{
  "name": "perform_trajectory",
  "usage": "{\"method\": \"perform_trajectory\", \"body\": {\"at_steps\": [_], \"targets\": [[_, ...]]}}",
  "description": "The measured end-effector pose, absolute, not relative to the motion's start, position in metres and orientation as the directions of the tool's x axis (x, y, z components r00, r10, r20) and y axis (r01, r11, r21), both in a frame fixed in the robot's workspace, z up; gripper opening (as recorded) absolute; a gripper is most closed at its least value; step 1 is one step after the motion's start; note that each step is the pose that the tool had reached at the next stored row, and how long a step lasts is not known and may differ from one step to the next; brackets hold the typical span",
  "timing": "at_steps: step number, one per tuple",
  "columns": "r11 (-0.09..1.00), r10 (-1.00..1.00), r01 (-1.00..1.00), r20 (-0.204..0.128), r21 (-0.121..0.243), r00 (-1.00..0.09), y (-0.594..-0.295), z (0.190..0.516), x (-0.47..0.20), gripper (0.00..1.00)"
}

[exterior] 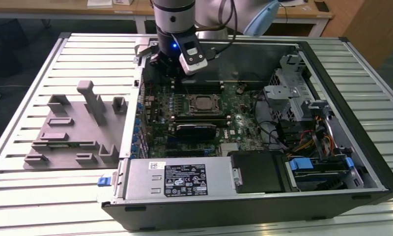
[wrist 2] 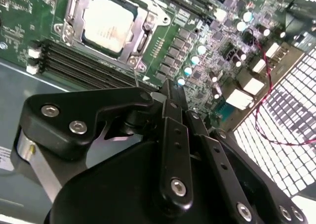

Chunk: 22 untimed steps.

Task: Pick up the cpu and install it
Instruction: 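Install the first cpu locking lever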

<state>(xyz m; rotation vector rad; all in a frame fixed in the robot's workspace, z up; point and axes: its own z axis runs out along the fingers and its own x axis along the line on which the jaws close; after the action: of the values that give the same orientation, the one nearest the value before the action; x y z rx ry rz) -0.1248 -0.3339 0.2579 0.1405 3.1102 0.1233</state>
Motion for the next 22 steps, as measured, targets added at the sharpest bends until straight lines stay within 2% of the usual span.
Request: {"method": "perform_trajectory", "body": {"at_steps": [6, 14, 22], "targets": [[0.988, 0.092, 0.089, -0.018, 0.127, -0.996, -0.3341, 0.2575, -0.1287, 0.11], [0.974, 0.093, 0.089, -0.01, 0.208, -0.996, -0.3343, 0.2572, -0.1309, 0.11], [0.974, 0.093, 0.089, -0.01, 0.21, -0.996, -0.3338, 0.2562, -0.1309, 0.11]]}}
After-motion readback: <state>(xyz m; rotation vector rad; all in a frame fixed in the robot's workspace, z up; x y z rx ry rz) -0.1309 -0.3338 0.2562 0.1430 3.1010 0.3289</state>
